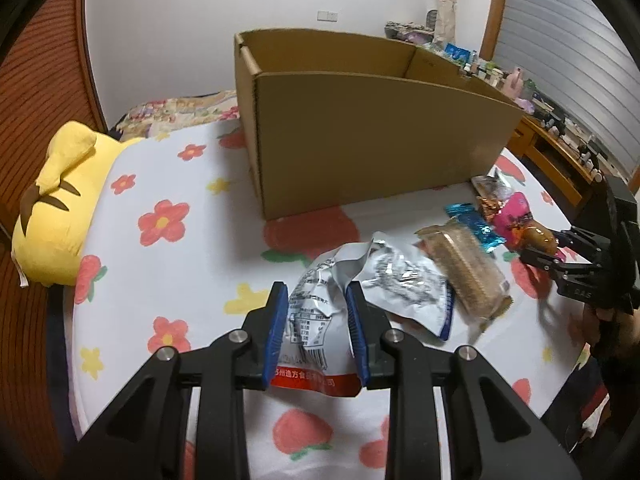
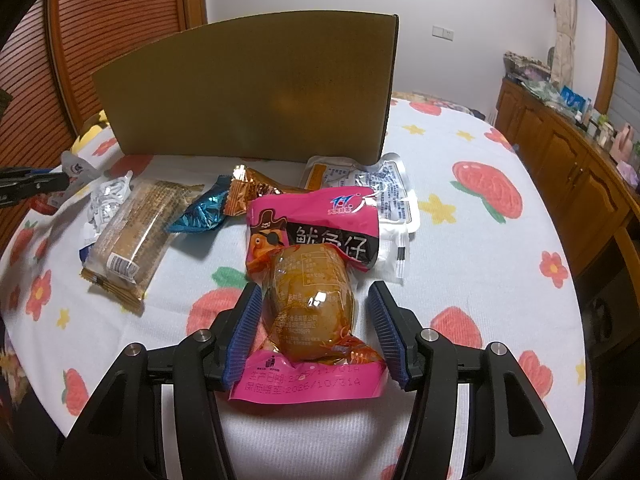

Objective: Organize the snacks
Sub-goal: 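Grasp the silver packet with the left gripper while the right grasps the pink egg pack, then lift both packets over the box and open both grippers to drop them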

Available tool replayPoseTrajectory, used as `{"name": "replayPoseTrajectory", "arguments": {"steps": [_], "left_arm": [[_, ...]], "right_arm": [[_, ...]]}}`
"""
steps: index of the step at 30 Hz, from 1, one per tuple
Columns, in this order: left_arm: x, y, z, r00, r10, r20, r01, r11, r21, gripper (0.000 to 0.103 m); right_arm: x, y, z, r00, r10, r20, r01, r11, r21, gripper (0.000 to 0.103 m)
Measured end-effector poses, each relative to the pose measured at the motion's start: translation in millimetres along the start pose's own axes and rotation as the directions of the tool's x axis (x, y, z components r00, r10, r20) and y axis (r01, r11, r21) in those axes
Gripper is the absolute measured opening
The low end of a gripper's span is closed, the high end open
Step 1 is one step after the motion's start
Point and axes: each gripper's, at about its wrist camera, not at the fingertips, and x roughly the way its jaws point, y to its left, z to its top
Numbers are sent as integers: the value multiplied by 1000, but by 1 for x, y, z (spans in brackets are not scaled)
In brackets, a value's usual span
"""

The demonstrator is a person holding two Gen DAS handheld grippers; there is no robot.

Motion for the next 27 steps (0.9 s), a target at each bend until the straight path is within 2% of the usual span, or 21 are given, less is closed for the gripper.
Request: {"name": "replayPoseTrajectory", "arguments": {"steps": [4,6,7,11,21,27], "left_arm": [[-10,-14,0,1000,-8,28,7,1000,16,28],[-14,-21,1,999,-18,38,17,999,28,28],[-17,-25,1,999,-25,44,23,999,34,28],[-26,-40,3,996,-46,72,42,998,56,28],[-37,-67,9,991,-73,109,64,994,86,28],[-44,-75,16,987,-79,143,67,994,87,28]], "right_arm": [[0,0,0,1000,1,2,-1,1000,2,57],[-1,-1,0,1000,-1,7,1,1000,9,54],[-2,-2,0,1000,3,13,-4,1000,13,49],[-4,-6,-1,1000,1,30,-2,999,35,43],[-17,-9,-4,993,-22,115,15,998,61,41],[-20,-10,-6,990,-18,137,9,998,66,42]]}}
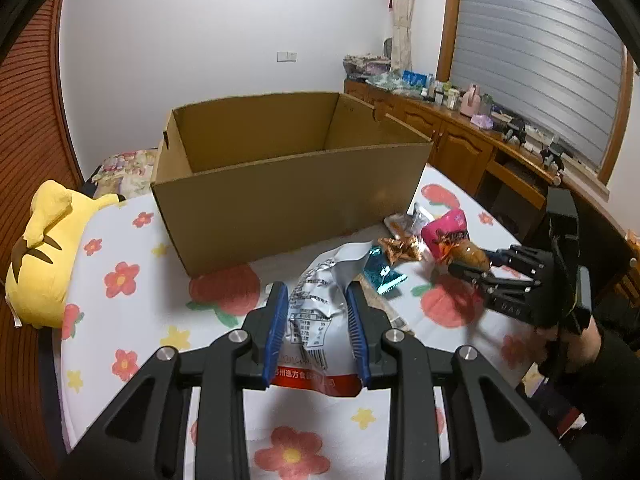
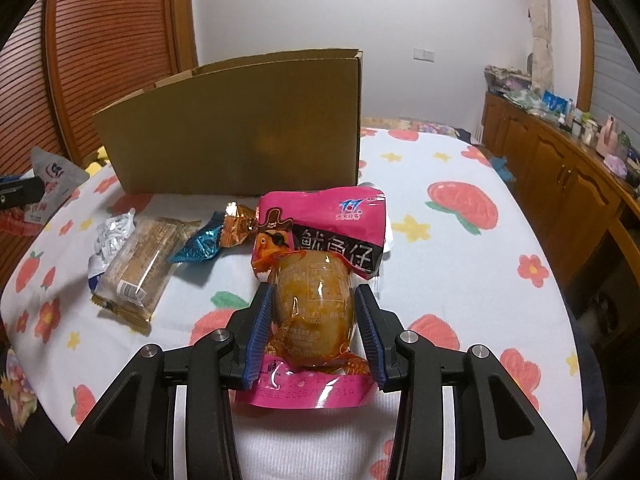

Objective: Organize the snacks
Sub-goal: 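Lift both packets over the box and open both grippers to drop them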

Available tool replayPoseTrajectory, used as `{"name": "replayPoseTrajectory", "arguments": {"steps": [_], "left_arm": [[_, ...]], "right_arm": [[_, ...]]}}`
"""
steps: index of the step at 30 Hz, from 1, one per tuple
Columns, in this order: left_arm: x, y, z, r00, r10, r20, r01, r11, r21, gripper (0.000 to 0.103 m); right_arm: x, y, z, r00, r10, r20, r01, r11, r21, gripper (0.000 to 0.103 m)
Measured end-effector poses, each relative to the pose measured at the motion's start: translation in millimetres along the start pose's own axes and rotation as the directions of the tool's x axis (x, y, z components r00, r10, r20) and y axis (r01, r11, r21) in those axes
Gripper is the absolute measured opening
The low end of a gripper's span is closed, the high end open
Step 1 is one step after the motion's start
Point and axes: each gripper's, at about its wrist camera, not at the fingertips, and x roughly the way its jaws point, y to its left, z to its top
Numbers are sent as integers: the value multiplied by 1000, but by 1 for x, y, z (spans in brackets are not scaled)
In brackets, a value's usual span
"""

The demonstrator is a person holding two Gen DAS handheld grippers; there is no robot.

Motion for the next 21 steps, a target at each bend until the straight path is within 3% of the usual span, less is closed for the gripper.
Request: {"name": "replayPoseTrajectory", "arguments": {"steps": [12,21], "left_arm": [[-11,0,22,997,-6,76,4,1000,18,28],[1,10,42,996,10,88,-12,1000,24,28]], "right_arm": [[-17,2,-4,995,-28,95,29,1000,-6,42],[-25,9,-1,992,-36,119,43,998,-54,42]]}}
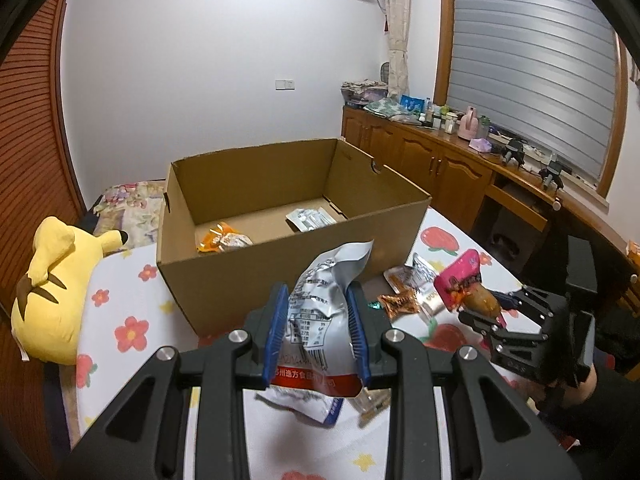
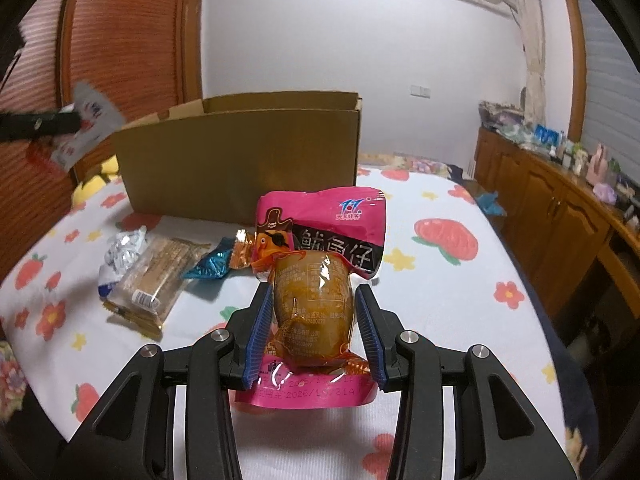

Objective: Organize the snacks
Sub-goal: 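Lift both packets over the box and open both grippers to drop them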

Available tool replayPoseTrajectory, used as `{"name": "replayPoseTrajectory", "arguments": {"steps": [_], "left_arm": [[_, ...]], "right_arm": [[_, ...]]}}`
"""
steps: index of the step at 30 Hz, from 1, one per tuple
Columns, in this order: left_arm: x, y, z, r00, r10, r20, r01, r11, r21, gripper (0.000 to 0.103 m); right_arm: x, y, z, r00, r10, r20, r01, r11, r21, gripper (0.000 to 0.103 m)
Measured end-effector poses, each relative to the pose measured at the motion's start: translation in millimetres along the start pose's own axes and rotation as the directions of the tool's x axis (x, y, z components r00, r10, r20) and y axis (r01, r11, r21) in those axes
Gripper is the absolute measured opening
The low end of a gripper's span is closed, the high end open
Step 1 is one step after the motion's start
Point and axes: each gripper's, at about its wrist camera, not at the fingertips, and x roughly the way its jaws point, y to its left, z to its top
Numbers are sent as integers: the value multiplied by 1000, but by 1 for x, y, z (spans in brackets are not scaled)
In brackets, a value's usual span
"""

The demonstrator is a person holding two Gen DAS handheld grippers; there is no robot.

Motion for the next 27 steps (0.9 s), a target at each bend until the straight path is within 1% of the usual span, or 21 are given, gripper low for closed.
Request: {"name": "replayPoseTrajectory", "arguments": {"steps": [3,6,10,14,19,22,27], "left_arm": [[5,5,8,1000,7,5,-7,1000,-2,28],[11,12,19,1000,13,12,-13,1000,-11,28],[17,18,36,999,22,24,-22,1000,-13,28],[21,26,55,998,32,45,-32,999,-13,28],[33,38,73,997,51,53,-50,999,-21,28],[45,43,76,996,81,47,-81,997,-18,28],[66,54,78,996,81,28,-80,996,-42,28]], "right_arm": [[-2,1,6,999,38,0,-38,999,2,42],[-7,2,22,998,67,18,-67,998,-2,42],[-12,5,53,993,105,53,-104,994,-26,42],[-12,7,88,988,127,93,-122,991,-58,43],[4,8,124,983,150,106,-141,986,-89,43],[17,9,141,982,159,103,-148,983,-104,43],[39,8,160,980,175,96,-163,980,-116,43]]}}
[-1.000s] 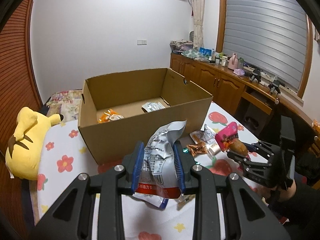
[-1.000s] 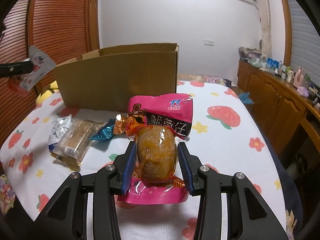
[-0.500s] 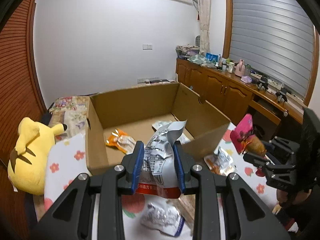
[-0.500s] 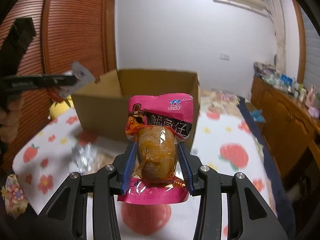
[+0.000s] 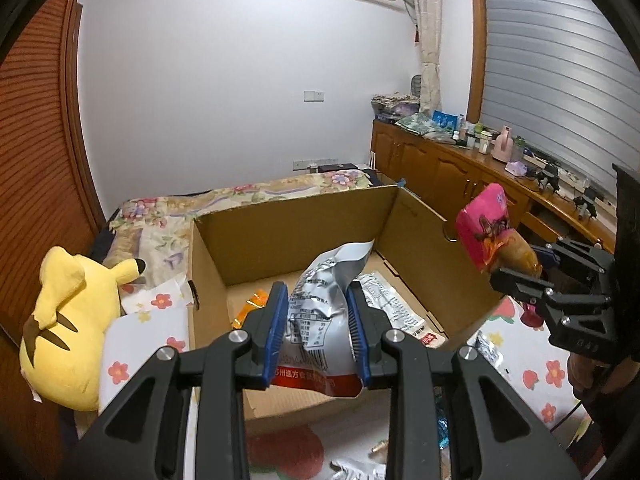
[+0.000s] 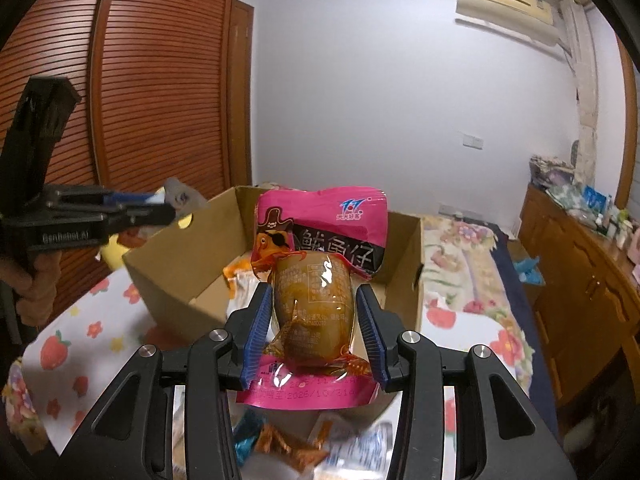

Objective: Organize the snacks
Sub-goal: 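Lift both packets over the box and open both grippers to drop them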

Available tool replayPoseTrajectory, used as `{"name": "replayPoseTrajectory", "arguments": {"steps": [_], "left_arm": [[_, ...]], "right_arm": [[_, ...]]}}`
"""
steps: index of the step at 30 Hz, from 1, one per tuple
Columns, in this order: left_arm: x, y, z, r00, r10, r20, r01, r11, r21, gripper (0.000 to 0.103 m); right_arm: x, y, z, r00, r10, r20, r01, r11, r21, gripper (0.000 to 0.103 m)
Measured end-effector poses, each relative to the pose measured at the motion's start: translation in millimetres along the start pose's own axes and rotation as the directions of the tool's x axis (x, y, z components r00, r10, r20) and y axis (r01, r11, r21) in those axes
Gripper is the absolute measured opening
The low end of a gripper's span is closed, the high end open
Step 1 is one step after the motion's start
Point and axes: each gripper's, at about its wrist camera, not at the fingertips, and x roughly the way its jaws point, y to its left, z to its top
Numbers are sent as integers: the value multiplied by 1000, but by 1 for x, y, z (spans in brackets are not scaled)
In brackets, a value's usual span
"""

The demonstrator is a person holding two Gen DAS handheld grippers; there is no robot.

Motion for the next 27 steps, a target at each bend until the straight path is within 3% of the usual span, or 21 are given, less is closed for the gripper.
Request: {"name": "replayPoseTrajectory", "arguments": {"steps": [13,27], "left_arm": [[27,-2,-1,999,-12,-39,12,1000,0,28],[39,-4,0,999,-5,-54,6,1000,7,28]], "right_arm": [[48,-12,5,996,17,-85,-16,1000,13,45],[51,-16,4,996,7,-88,-6,1000,22,50]]}}
